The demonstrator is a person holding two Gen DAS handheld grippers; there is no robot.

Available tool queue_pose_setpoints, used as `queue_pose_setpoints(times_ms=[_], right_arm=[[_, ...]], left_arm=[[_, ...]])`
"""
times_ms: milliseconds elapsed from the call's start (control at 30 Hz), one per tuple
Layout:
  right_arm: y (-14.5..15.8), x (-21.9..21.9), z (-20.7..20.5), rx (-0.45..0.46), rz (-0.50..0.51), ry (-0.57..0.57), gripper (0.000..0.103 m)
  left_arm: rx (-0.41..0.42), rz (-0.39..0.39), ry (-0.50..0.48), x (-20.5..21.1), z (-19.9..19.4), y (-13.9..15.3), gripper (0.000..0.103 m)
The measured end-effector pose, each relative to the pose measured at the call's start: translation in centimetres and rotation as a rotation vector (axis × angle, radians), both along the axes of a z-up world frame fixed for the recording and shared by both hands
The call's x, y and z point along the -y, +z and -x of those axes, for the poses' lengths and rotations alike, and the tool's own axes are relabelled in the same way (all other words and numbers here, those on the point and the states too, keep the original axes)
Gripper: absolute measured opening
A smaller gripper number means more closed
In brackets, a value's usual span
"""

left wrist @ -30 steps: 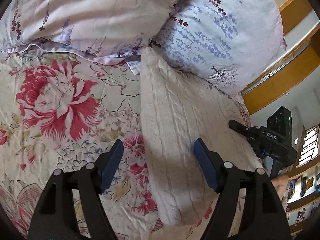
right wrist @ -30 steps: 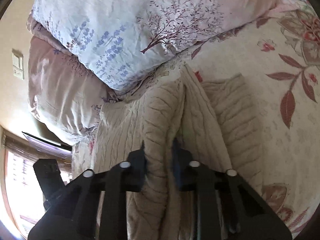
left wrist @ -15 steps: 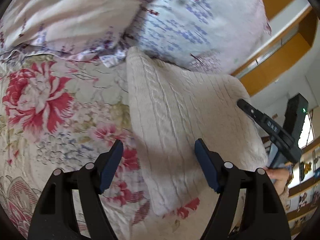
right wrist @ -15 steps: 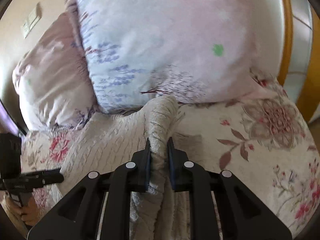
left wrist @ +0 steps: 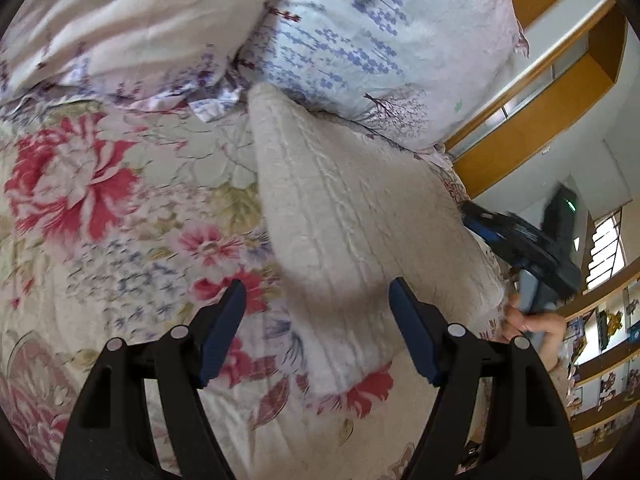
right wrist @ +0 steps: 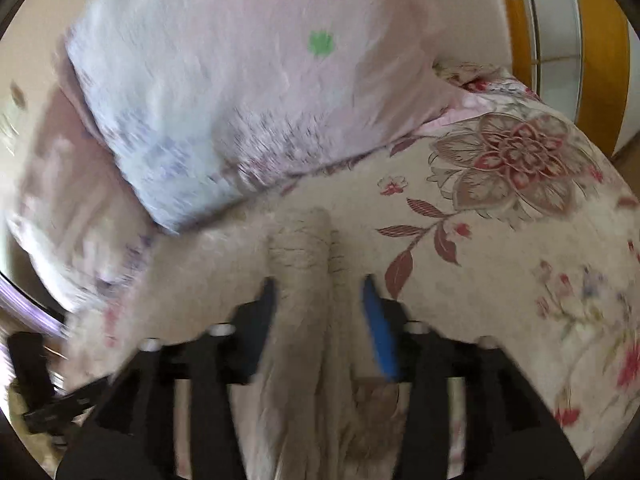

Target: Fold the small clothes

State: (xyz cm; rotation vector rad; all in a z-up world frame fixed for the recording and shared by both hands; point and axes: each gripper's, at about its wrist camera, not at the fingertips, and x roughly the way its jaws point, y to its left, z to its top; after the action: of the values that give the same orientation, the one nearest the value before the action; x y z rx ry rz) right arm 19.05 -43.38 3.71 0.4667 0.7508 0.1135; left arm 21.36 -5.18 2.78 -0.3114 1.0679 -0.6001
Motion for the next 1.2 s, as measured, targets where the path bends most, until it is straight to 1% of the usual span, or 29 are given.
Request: queue_pose_setpoints(times_ms=[133,233,400,467,500,533,600,633,667,700,733,767,800,867,933,1033,1100,1200], right_arm=[[0.5,0.0,3.6,0.007,-0.051,0.060,0.053],[0.0,-0.6,5.8,0.005,-0.071,0.097,0.053],[-1.2,-1.3,6.9,-0.014,-0.096,0.113,0.052],[-1.6,-1.8,7.0,-0.021,-0.087,0.121,0.042],[-1.7,-1.9,7.1,-0.023,-0.081,0.128,0.032],[-1.8,-2.2,7.0,-0.024,-0.066,0.131,0.025],[-1.9,-2.4,7.1,-0.016,-0.051,0.134,0.016],[-1.8,-2.5,7.2,-0.007,-0.044,0.132,0.014],[-1.4,-2.6,7.3,0.013,-0.031,0.128,0.013],[-0.9,-2.7,7.6,0.041,-0.019,0.121,0.012],[-0.2,-2.8,8.0,0.073,-0.003,0.112,0.011],[0.8,-2.8,8.6,0.119,0.017,0.100,0.011],[1.5,-2.8,9.1,0.144,0.036,0.087,0.010],[2.2,-2.8,9.6,0.160,0.085,0.075,0.010],[1.3,-2.9,9.4,0.116,0.145,0.061,0.010],[-2.3,-2.4,8.1,-0.018,0.176,0.025,0.010],[-3.7,-1.9,7.7,-0.051,0.154,0.010,0.010],[-4.3,-1.6,7.5,-0.057,0.122,0.005,0.010]], left_arm=[[-0.035,0.038,0.017,-1.3,1.1,-0.2,0.068],[-0.054,0.048,0.009,-1.4,2.3,-0.6,0.067],[-0.090,0.059,0.002,-1.0,3.0,-1.4,0.061],[-0.094,0.045,0.001,-0.8,3.0,-1.6,0.057],[-0.096,0.038,-0.003,-0.6,3.0,-1.8,0.055],[-0.101,0.034,-0.002,-0.5,2.9,-2.0,0.053],[-0.111,0.046,-0.004,-0.3,2.8,-2.3,0.045],[-0.119,0.060,-0.013,-0.2,2.7,-2.4,0.036],[-0.123,0.074,-0.026,0.0,2.5,-2.5,0.024],[-0.122,0.079,-0.035,0.1,2.5,-2.4,0.022],[-0.108,0.073,-0.040,0.2,2.6,-2.2,0.019],[-0.099,0.073,-0.047,0.2,2.7,-2.0,0.017],[-0.089,0.080,-0.056,0.0,2.8,-1.8,0.016],[-0.071,0.089,-0.071,-0.2,3.1,-1.4,0.015],[-0.053,0.082,-0.086,-0.3,3.6,-1.2,0.014],[-0.054,0.066,-0.099,-0.2,4.1,-1.4,0.013],[-0.063,0.065,-0.097,-0.4,4.2,-1.9,0.013],[-0.062,0.062,-0.094,-0.5,4.4,-2.1,0.015]])
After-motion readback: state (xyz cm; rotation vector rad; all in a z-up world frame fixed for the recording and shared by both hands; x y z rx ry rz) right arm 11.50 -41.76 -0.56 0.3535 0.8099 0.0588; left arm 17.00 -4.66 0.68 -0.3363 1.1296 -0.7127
